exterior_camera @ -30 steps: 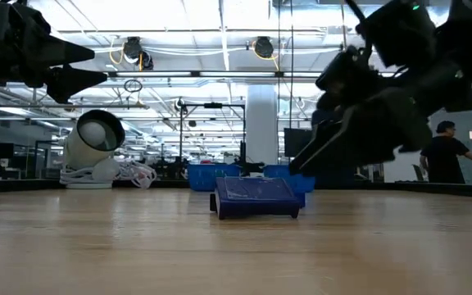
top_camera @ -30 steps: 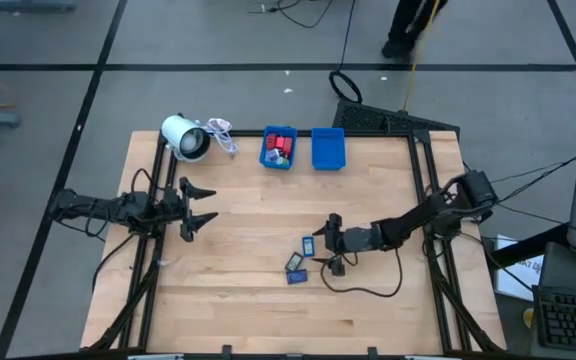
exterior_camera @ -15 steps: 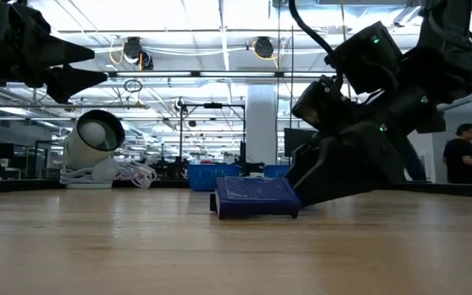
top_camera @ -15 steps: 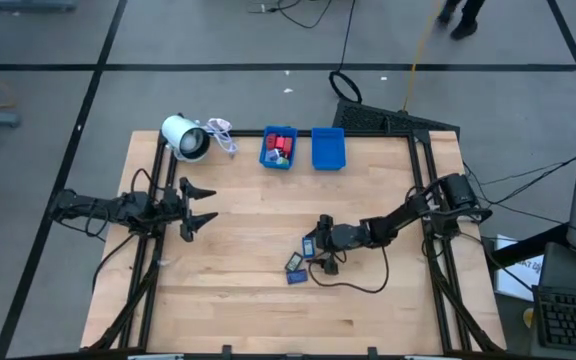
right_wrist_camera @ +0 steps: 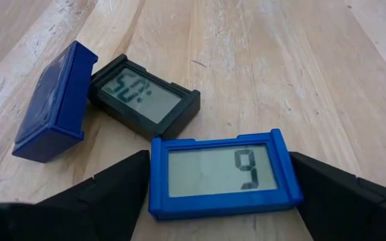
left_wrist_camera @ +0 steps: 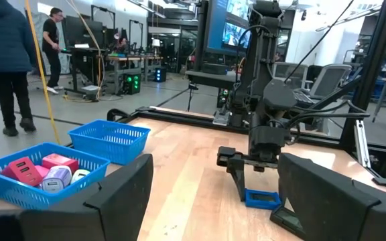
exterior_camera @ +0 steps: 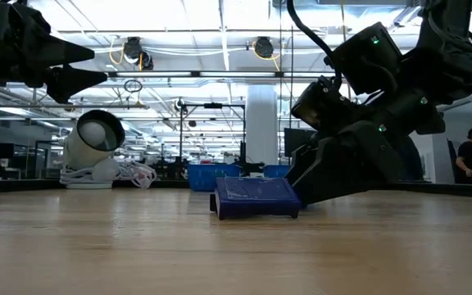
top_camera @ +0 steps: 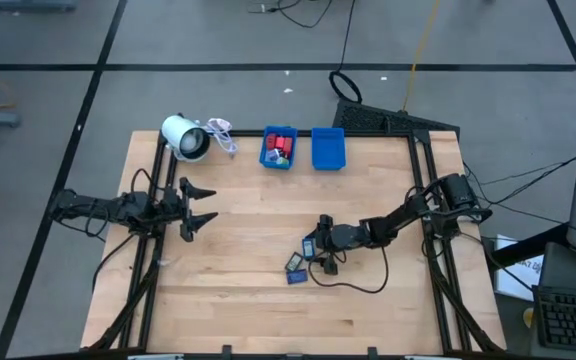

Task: Pick & Place Office items
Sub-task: Put the top blue digital clock into the right basket

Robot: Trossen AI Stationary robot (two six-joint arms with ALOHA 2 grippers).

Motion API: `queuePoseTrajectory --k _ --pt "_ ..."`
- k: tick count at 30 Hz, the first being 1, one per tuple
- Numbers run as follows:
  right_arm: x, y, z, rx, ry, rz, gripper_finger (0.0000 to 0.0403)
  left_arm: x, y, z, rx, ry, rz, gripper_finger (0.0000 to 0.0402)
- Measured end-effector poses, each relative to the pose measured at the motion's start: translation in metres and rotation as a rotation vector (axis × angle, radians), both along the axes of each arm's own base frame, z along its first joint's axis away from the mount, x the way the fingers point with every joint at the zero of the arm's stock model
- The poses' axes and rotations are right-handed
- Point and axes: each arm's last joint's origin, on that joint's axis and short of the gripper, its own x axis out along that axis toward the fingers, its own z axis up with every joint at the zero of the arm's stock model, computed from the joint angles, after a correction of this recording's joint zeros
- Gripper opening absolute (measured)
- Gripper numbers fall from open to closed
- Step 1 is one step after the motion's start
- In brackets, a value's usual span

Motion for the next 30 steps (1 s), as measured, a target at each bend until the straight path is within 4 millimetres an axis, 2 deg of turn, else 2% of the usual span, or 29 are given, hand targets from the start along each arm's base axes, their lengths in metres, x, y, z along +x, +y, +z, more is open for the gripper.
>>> queuePoseTrajectory --k 7,16,25,30 --pt "0.000 0.000 0.000 0.000 0.002 0.001 0.0292 0.000 0.000 0.000 0.000 0.000 0.000 0.0324" --pt "-0.001 0.000 0.006 0.003 -0.005 0.010 0.0294 0.000 0.000 0.000 0.000 -0.001 0.000 0.0324" --pt "-0.004 0.000 0.028 -0.002 -0.047 0.019 0.0293 0.000 0.000 0.000 0.000 -0.002 0.000 0.0324" --pt "-0.005 -0.001 0.046 -0.006 -0.103 0.023 0.0293 0.000 0.000 0.000 0.000 -0.001 0.000 0.0324"
